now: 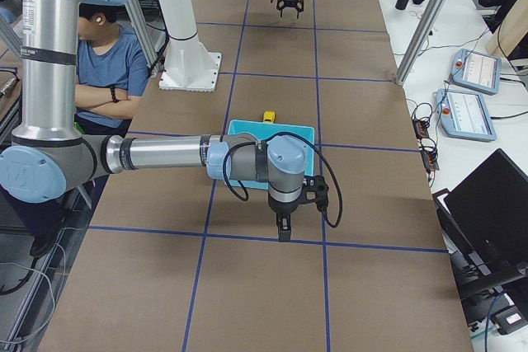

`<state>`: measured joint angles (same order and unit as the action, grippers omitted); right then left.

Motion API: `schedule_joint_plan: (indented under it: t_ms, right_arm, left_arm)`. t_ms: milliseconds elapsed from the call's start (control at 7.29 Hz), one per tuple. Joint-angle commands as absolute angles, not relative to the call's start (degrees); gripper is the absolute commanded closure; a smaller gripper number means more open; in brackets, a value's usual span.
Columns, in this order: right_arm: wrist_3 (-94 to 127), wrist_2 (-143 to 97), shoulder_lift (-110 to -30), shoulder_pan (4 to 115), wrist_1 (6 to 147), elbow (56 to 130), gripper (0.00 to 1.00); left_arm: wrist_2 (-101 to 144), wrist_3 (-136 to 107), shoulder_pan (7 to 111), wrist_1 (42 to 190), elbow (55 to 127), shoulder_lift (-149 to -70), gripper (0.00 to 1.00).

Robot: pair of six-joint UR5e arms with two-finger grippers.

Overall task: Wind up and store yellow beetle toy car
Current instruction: 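Withdraw the left arm while the released car rolls toward the bin, then move the right gripper over the car stopped beside the bin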

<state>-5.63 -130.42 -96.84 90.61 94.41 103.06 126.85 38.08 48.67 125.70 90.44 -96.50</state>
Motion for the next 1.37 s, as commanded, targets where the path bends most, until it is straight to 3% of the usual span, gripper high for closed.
schedule_joint_plan:
  t_ms: [0, 275, 549, 961, 1235]
  right_arm:
    - [-5.8, -129.9, -96.6, 90.4, 95.2, 110.7, 0.00]
    - [-4.9, -130.8, -96.3, 85.1, 97.3, 119.8, 0.00]
    - [-4.6, -131.8, -95.8, 78.2, 101.0, 130.1, 0.00]
    - [1.2, -133.2, -89.7, 65.7, 101.9, 134.8, 0.00]
    - [0.7, -121.5, -84.3, 50.8, 101.3, 135.1, 0.00]
  left_arm:
    - [127.1, 37.8, 53.8, 119.7, 90.9, -96.6, 0.00]
    - [129.7, 35.0, 63.9, 105.3, 91.1, -98.0, 0.00]
    - [132.6, 20.5, 71.3, 101.0, 90.7, -97.5, 0.00]
    - [137.8, 9.0, 82.1, 86.8, 91.6, -96.9, 0.00]
    - [136.4, 9.1, 85.9, 73.5, 100.7, -93.0, 0.00]
